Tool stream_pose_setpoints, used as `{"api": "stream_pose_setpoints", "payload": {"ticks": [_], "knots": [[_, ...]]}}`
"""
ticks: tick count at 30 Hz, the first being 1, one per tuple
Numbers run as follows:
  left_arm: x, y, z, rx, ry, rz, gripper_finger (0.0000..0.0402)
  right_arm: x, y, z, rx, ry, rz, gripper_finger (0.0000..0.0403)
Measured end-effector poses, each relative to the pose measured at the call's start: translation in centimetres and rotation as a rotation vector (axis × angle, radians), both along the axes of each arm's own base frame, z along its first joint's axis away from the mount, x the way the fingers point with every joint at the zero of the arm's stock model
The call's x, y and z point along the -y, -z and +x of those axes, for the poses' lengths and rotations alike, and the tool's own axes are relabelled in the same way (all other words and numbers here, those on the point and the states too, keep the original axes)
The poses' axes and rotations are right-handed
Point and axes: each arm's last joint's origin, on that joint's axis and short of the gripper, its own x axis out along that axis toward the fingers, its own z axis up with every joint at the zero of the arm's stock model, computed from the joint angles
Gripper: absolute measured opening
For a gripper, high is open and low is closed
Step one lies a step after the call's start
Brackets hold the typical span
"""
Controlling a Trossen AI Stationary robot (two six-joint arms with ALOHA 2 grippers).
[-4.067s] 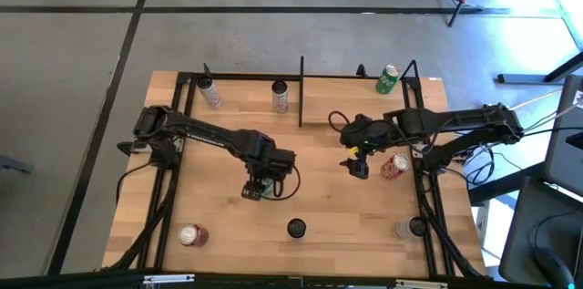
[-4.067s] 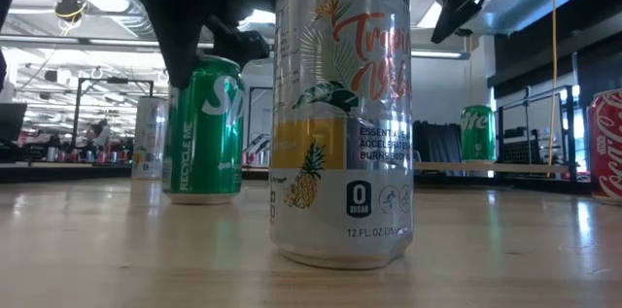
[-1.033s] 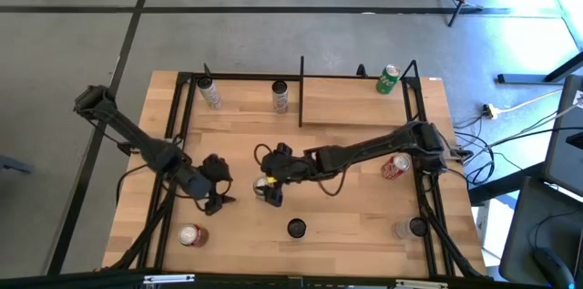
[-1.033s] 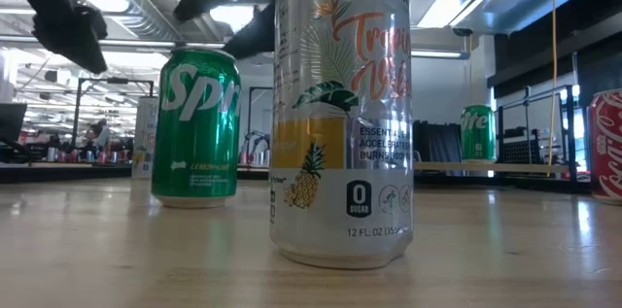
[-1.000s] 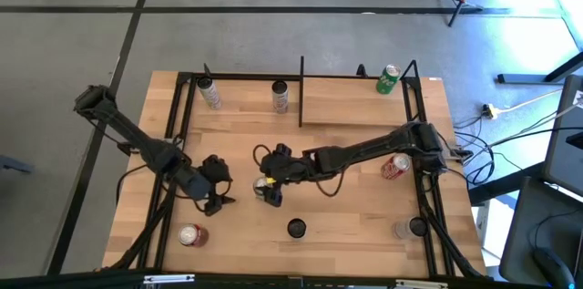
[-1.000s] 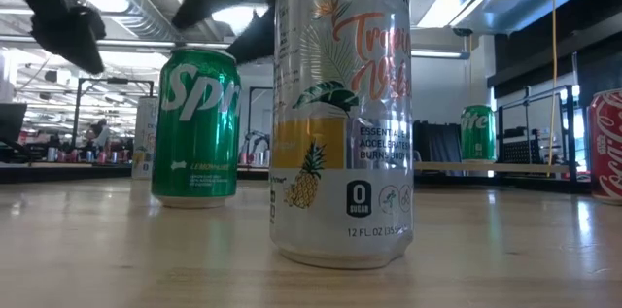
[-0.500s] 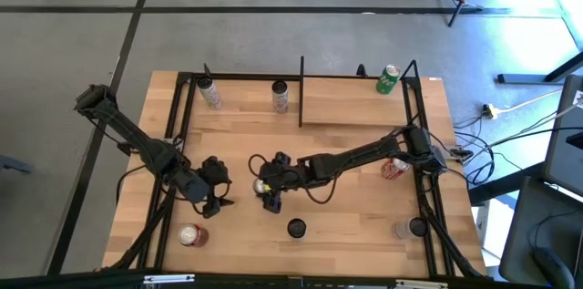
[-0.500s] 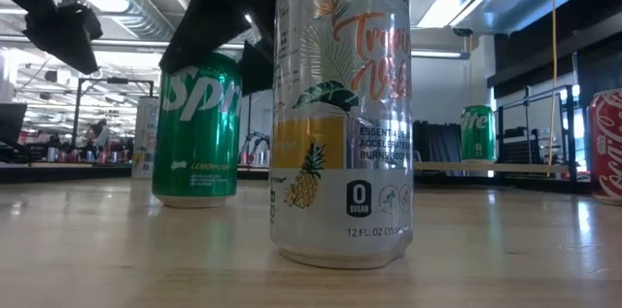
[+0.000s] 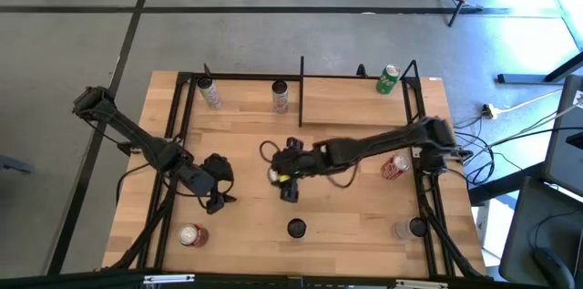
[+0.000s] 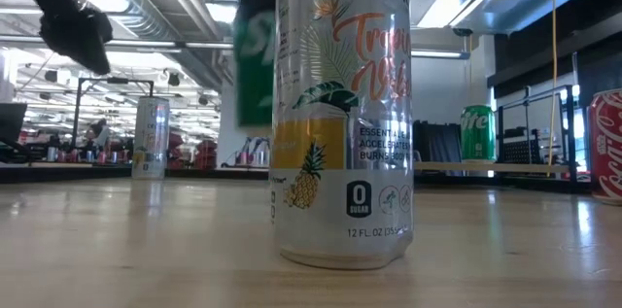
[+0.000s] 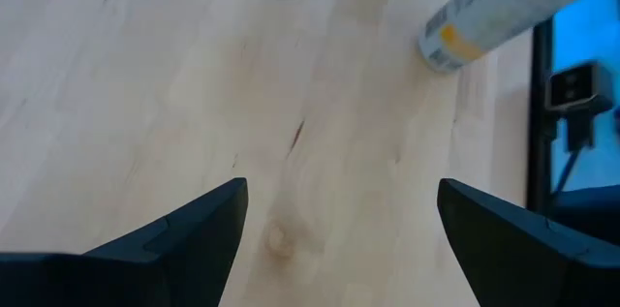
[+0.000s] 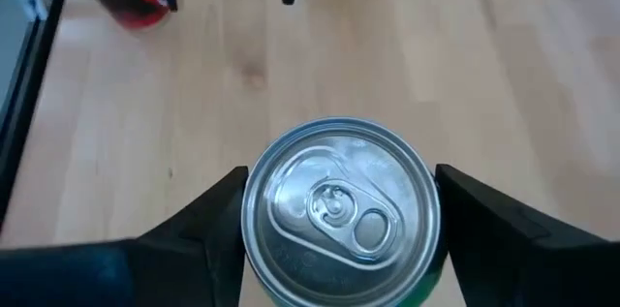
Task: Place canned beverage on shelf
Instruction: Put the green soda can on the shelf aligned with the other green soda can
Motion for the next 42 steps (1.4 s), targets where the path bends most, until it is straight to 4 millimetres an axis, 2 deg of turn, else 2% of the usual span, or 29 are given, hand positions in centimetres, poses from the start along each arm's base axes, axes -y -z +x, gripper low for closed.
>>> {"api": "stream_pose_setpoints", "payload": {"ticks": [3, 8, 11, 15, 21, 27, 33, 38, 42], "knots": [[-0.8, -0.8, 0.3, -0.003, -0.029, -0.018, 0.0333, 0.9, -2.3, -2.1, -0.029, -0.028, -0.088, 0.0247], [-2.1, -2.3, 0.8, 0.008, -0.083, -0.050, 0.0333, 3.8, -6.3, -6.1, -0.051, -0.031, -0.148, 0.0247], [-3.0, -2.9, 1.2, 0.036, -0.140, -0.050, 0.0333, 5.8, -7.3, -9.0, -0.059, -0.006, -0.172, 0.0247], [-4.2, -3.1, 1.5, 0.052, -0.200, -0.060, 0.0333, 8.8, -7.6, -13.6, -0.038, 0.105, -0.157, 0.0247], [-5.8, -3.4, 2.2, 0.084, -0.259, -0.078, 0.0333, 12.7, -6.0, -20.7, -0.001, 0.384, -0.116, 0.0247], [-7.5, -3.5, 2.5, 0.103, -0.268, 0.032, 0.0333, 14.9, -4.2, -26.0, 0.016, 0.633, -0.081, 0.0247], [-8.6, -3.7, 2.9, 0.137, -0.280, 0.070, 0.0333, 16.4, -1.5, -28.6, -0.032, 0.771, -0.094, 0.0247], [-8.9, -3.9, 3.1, 0.163, -0.294, 0.075, 0.0333, 17.9, 0.5, -29.4, -0.055, 0.867, -0.104, 0.0247], [-8.9, -4.2, 3.3, 0.200, -0.296, 0.073, 0.0333, 18.9, 1.3, -30.0, -0.050, 0.968, -0.112, 0.0247]]}}
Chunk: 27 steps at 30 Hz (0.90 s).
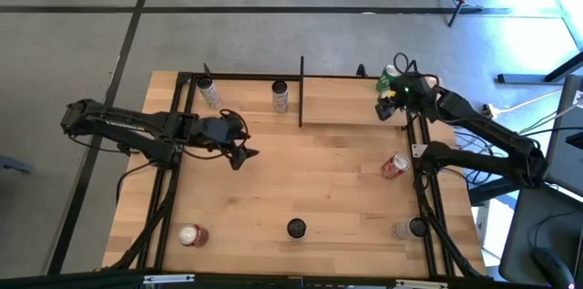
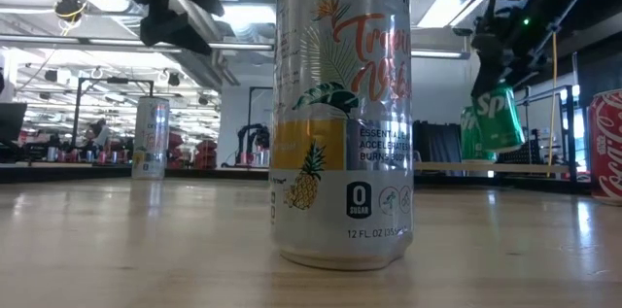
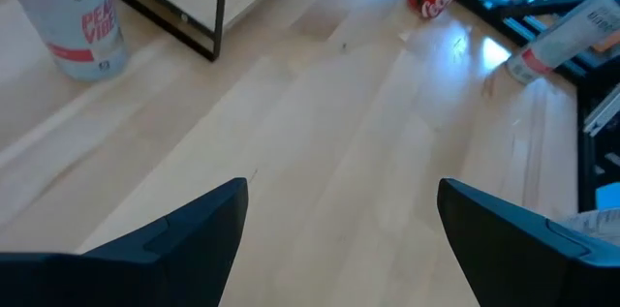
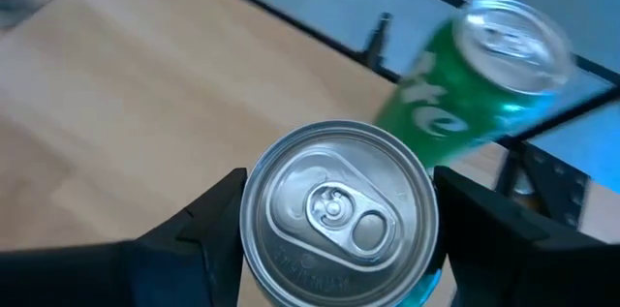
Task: Place canned beverage on shelf
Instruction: Put the green soda can on the shelf aligned with the other green soda can
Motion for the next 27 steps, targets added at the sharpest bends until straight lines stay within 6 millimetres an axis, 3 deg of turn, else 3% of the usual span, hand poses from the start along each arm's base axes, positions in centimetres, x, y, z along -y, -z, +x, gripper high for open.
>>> {"api": "stream_pose_setpoints", "payload": {"ticks": [10, 18, 27], "knots": [[0.0, -0.1, 0.1, 0.017, -0.003, -0.005, 0.0333, 1.4, 2.0, -0.9, 0.023, 0.107, -0.013, 0.0247], [0.0, -0.2, 0.1, 0.024, -0.004, -0.006, 0.0333, 1.4, 2.1, -0.9, 0.028, 0.109, -0.007, 0.0248], [0.1, -0.2, 0.1, 0.024, 0.004, -0.015, 0.0333, 1.4, 1.9, -0.9, 0.040, 0.106, -0.021, 0.0383]]}}
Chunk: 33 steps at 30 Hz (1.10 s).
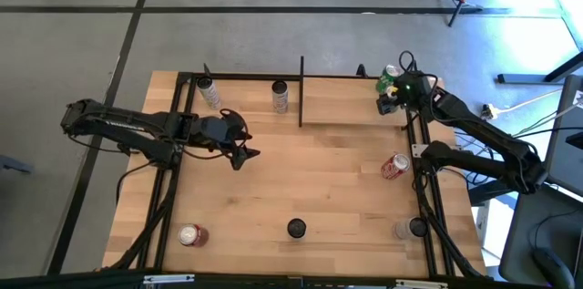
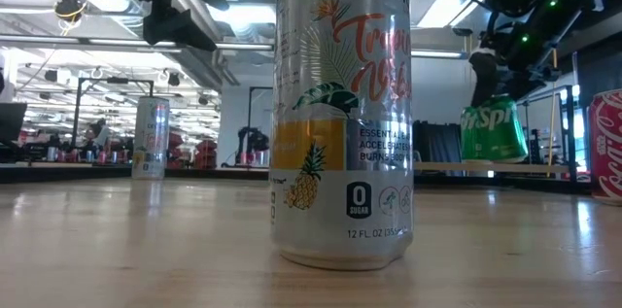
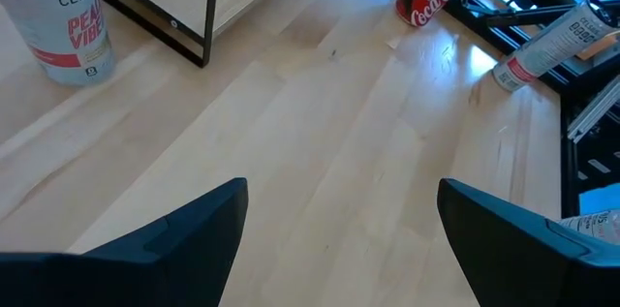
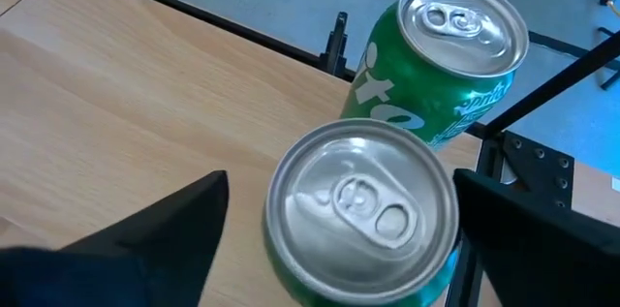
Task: Place canned beverage on shelf
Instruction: Put the green soda can on the shelf aligned with the other green soda can, then put the top white pink soda can on the shelf
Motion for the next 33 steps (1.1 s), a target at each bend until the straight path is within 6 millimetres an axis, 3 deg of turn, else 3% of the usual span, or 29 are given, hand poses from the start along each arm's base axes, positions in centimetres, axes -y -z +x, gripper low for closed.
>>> {"api": "stream_pose_setpoints", "payload": {"ticks": [5, 16, 23, 27, 33], "knots": [[0.0, -0.1, 0.1, 0.018, 0.001, -0.001, 0.0333, -0.4, -0.4, -0.4, 0.001, 0.005, -0.009, 0.0390], [0.1, -0.1, 0.1, 0.018, 0.025, -0.013, 0.0333, -1.1, -6.2, -0.9, 0.049, -0.061, -0.082, 0.0378], [0.1, -0.2, 0.2, 0.028, 0.039, -0.019, 0.0333, -1.3, -7.6, -0.9, 0.078, -0.127, -0.093, 0.0378], [-0.1, -0.7, 0.0, 0.058, 0.046, -0.022, 0.0333, -1.5, -8.6, -0.4, 0.199, -0.210, -0.088, 0.0378], [-1.5, -1.8, -0.1, 0.083, -0.007, 0.020, 0.0333, -1.9, -9.9, 3.1, 0.428, -0.437, -0.118, 0.0378]]}}
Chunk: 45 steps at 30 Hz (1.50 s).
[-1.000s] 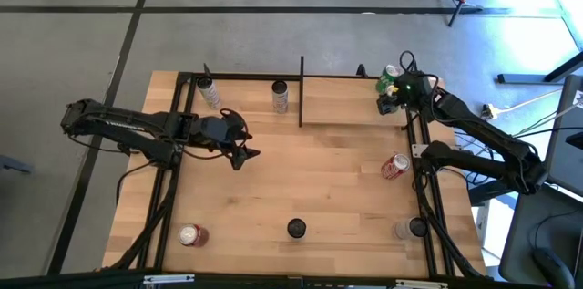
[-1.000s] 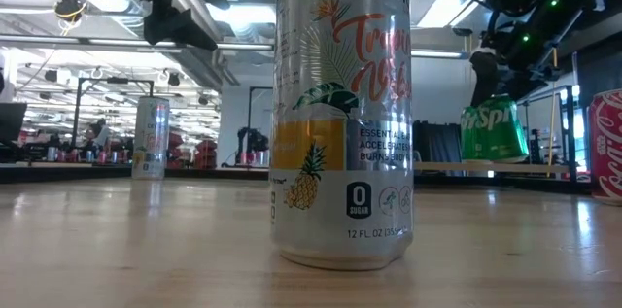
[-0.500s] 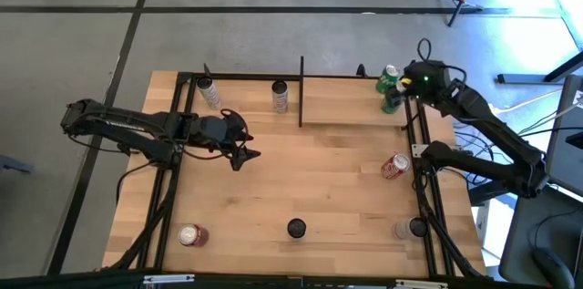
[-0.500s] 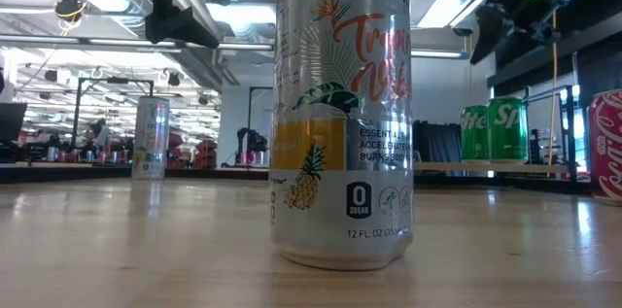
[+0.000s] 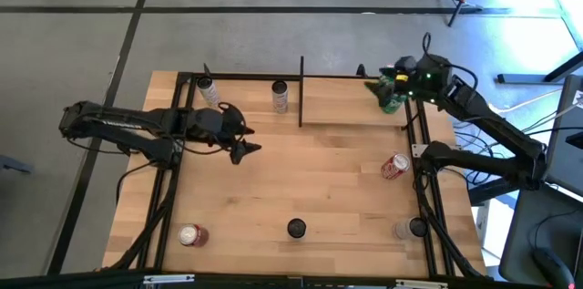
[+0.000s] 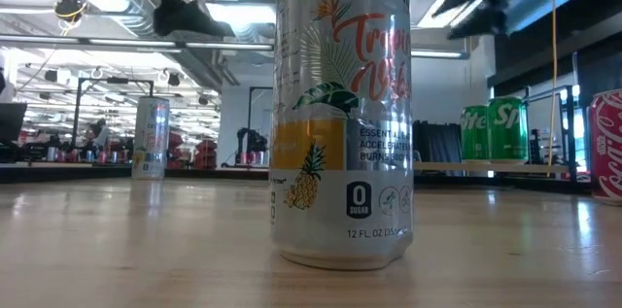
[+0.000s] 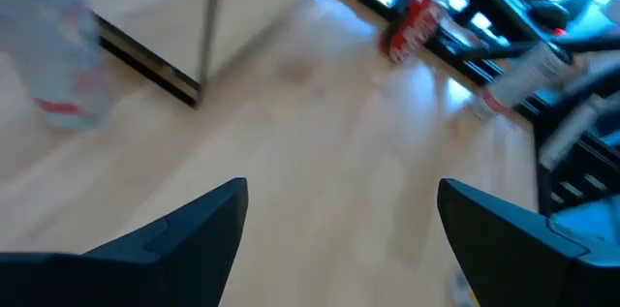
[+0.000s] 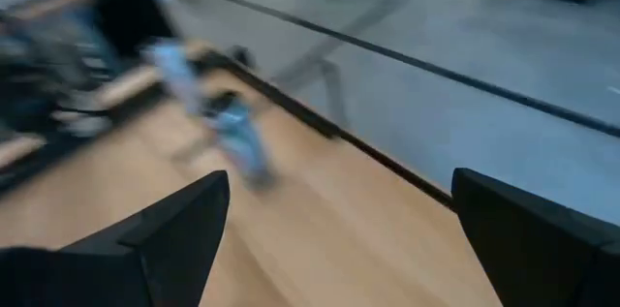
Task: Place canned beverage on shelf
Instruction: Put the top white pink soda can on the shelf
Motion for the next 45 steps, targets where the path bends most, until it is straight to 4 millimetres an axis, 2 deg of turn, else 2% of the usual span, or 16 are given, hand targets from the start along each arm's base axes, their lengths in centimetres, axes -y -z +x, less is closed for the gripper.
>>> {"api": "stream_pose_setpoints", "payload": {"ticks": [5, 11, 15, 19, 26, 30, 32, 35, 39, 45], "knots": [[-1.9, -2.6, 0.0, 0.050, -0.077, 0.111, 0.0333, -0.5, -0.6, 4.0, 0.102, -0.153, -0.116, 0.0379], [-3.9, -4.8, -0.6, 0.047, -0.199, 0.208, 0.0333, -1.2, -0.2, 7.5, 0.169, -0.196, -0.135, 0.0379], [-5.3, -4.3, -0.5, -0.011, -0.230, 0.264, 0.0333, -2.0, 0.8, 9.1, 0.156, -0.224, -0.074, 0.0379], [-7.5, -3.4, 0.1, -0.057, -0.154, 0.266, 0.0333, -2.6, 1.4, 9.9, 0.131, -0.249, -0.055, 0.0379], [-12.7, -0.8, 1.9, -0.115, -0.096, 0.283, 0.0333, -2.2, 2.1, 10.4, 0.105, -0.187, -0.053, 0.0379], [-15.6, 1.1, 2.6, -0.099, 0.005, 0.169, 0.0333, -1.9, 2.1, 10.6, 0.123, -0.093, -0.042, 0.0379], [-17.2, 1.0, 2.6, -0.076, 0.025, 0.150, 0.0333, -1.3, 2.2, 11.0, 0.160, -0.041, -0.040, 0.0379], [-18.9, 0.6, 2.9, -0.063, 0.048, 0.232, 0.0333, -0.8, 2.0, 11.0, 0.186, -0.034, -0.045, 0.0379], [-19.8, 2.1, 4.0, -0.083, 0.101, 0.269, 0.0333, -0.3, 2.5, 11.1, 0.136, -0.041, -0.063, 0.0379], [-20.1, 2.8, 4.7, -0.120, 0.065, 0.313, 0.0333, 0.2, 3.1, 11.2, 0.062, -0.112, -0.117, 0.0379]]}}
